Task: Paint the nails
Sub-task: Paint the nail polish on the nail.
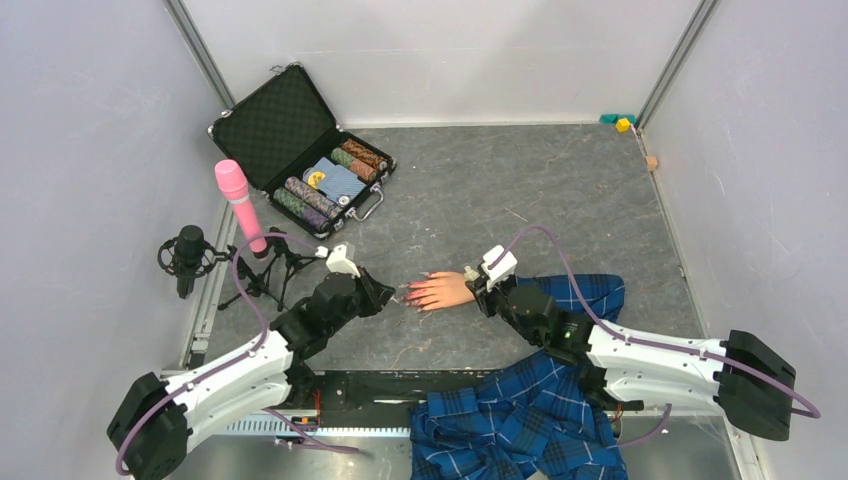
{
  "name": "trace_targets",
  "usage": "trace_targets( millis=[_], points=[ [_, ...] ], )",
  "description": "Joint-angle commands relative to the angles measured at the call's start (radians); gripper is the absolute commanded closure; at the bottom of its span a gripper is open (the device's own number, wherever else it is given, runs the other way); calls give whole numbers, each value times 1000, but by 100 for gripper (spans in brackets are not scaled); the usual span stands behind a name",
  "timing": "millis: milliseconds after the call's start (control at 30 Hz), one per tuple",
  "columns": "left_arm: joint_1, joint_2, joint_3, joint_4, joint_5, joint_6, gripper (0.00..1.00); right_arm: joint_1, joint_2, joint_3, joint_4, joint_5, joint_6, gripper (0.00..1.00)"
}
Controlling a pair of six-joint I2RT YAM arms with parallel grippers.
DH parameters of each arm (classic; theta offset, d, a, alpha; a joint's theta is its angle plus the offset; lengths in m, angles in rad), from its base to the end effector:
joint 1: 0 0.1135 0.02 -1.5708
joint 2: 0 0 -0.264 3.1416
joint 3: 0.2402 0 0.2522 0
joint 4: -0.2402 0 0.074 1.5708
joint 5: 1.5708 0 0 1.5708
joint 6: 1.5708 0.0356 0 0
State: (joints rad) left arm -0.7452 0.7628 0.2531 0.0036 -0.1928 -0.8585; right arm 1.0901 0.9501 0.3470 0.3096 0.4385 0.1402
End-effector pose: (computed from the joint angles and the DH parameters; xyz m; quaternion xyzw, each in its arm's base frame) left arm 0.1278 -0.1086 0.1760 -0.0973 0.8535 -0.3054 0.4109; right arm 0.1077 0.1738 0.2080 -0.2431 0.7562 0.1932 0.5760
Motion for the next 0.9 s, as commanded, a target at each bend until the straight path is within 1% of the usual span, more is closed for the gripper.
trace_targets(
  millis=[0, 200, 367, 867],
  points=[
    [7, 41, -16, 125, -35, -13, 98, -4, -10, -2, 31, 54, 25, 100],
    [7, 75, -57, 218, -22, 1, 98, -6, -3, -6, 42, 47, 30, 100],
    [7, 92, -73, 277, -24, 43, 98, -5, 1, -8, 51, 39, 28, 100],
    [7, 172, -91, 370, -34, 80, 98, -6, -7, -23, 83, 20, 16, 100]
  ],
)
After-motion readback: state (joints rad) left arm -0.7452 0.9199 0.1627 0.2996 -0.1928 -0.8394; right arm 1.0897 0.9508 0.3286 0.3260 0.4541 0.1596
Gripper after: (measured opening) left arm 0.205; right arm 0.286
